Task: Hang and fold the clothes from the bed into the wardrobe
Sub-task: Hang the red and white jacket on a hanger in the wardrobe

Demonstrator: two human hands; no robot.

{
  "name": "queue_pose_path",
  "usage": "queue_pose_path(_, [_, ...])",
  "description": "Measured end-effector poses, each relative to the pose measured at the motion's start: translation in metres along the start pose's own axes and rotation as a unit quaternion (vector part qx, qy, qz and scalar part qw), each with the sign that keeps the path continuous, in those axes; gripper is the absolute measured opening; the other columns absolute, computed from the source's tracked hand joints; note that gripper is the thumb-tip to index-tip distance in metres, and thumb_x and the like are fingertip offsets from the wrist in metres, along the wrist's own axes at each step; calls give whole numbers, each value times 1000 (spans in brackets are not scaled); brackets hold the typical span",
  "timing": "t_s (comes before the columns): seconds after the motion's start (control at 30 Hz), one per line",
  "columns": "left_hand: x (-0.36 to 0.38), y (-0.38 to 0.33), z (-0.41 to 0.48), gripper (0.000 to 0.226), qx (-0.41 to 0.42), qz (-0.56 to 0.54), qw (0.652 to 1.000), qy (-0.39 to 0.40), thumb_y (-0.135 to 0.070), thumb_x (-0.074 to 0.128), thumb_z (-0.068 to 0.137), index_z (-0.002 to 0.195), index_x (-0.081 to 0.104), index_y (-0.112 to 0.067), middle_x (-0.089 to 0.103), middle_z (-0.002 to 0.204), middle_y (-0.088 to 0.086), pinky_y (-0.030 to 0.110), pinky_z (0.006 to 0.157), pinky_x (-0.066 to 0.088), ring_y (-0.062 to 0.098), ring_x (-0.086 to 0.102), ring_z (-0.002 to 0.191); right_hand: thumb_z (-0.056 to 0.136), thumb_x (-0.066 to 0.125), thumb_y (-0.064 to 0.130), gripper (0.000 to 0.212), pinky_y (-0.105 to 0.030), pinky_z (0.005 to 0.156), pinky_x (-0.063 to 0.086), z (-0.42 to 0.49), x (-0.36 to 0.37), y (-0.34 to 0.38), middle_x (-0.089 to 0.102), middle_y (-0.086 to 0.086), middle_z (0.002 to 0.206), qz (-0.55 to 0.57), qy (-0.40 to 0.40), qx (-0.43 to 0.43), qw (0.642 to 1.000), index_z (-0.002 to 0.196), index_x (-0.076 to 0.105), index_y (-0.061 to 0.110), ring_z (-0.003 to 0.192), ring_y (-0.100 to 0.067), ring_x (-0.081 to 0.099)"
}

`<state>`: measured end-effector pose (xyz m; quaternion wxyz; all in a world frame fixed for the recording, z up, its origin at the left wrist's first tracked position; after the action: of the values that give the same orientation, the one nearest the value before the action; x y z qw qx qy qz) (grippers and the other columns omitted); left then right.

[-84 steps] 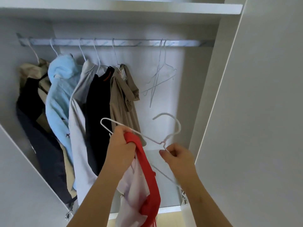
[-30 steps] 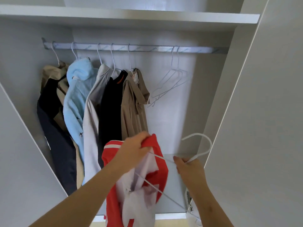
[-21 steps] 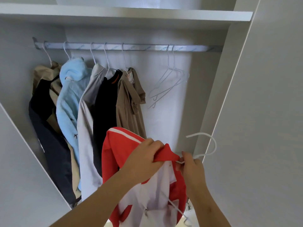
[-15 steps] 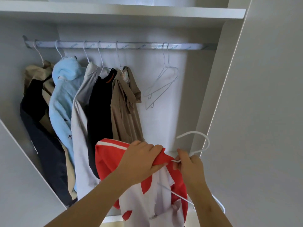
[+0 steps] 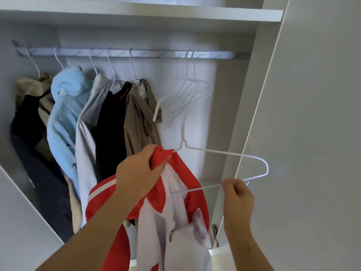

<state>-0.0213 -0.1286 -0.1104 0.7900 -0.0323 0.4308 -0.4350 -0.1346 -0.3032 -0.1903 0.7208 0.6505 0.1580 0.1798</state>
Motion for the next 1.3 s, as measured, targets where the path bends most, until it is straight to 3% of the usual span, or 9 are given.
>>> queue_pose_path(0.1, [-15,-4,7,37,-15,-58,998,-22,-41,63,84,109,63,-14,62,75,-4,22,66,39,13,55,65,80,63,10,20,-34,73,48,0,12,-11,64,12,80,-51,32,24,998,82,64,29,79,-14,62])
queue_pose_path(0.2, [-28,-12,13,42,-12,-113,993,-31,-50,56,77,105,63,-19,63,82,-8,20,69,43,12,60,75,77,72,24,48,-37,96,45,-3,34,-27,57,3,116,-166,177,86,966,121,53,16,109,-21,56])
queue_pose_path(0.33, [-40,-10,21,38,-7,-150,988,-38,-54,54,74,100,61,-28,61,84,-20,5,72,40,-4,57,78,90,57,35,28,-17,56,45,-14,43,-41,64,6,78,-237,273,145,921,107,65,14,69,-10,61])
queue_pose_path(0.47, [-54,12,25,18,-5,-145,988,-54,-43,57,77,92,55,-34,57,73,-29,-6,68,33,-25,51,76,96,47,16,17,-30,64,54,2,37,-34,68,-13,93,-20,209,240,948,99,63,12,84,-28,65])
queue_pose_path(0.73, [-78,63,13,43,-20,-139,990,17,-30,66,80,80,51,-71,60,81,-41,-4,72,38,-20,55,78,94,52,18,19,-33,44,55,6,31,-1,73,-10,71,276,205,365,865,87,66,7,58,-20,70])
queue_pose_path(0.97, [-82,91,6,21,-21,-73,995,64,-9,65,84,88,66,-29,67,64,-15,-1,62,40,-12,60,68,69,59,9,12,-35,68,50,15,15,15,62,-10,72,279,252,418,827,80,62,6,66,-25,60])
queue_pose_path(1.1, [-82,89,4,10,-14,-22,998,61,-14,65,85,91,68,-22,68,68,-3,11,61,43,4,60,72,70,61,6,5,-29,50,55,15,14,17,55,-5,62,317,250,428,809,70,56,8,48,-17,58])
queue_pose_path(1.23, [-87,80,1,21,-31,-45,998,38,-46,59,77,89,66,-31,68,68,-10,19,62,45,7,61,65,93,50,4,12,-22,39,50,21,15,11,60,-7,50,219,170,282,918,83,51,11,38,-15,59])
queue_pose_path(1.3, [-87,72,3,18,-40,-68,997,25,-57,54,73,83,60,-44,67,68,-12,18,62,45,3,61,67,94,50,5,10,-20,39,48,22,14,13,59,-8,56,197,153,250,936,86,52,12,38,-13,59])
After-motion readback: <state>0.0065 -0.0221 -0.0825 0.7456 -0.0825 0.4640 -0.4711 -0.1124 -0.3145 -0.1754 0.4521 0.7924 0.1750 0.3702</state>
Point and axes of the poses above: each hand's wrist, its own z-axis towards the middle knuckle, its own x-axis out of the palm, y = z × x, the point moved 2 cm from there along z, towards the middle knuckle
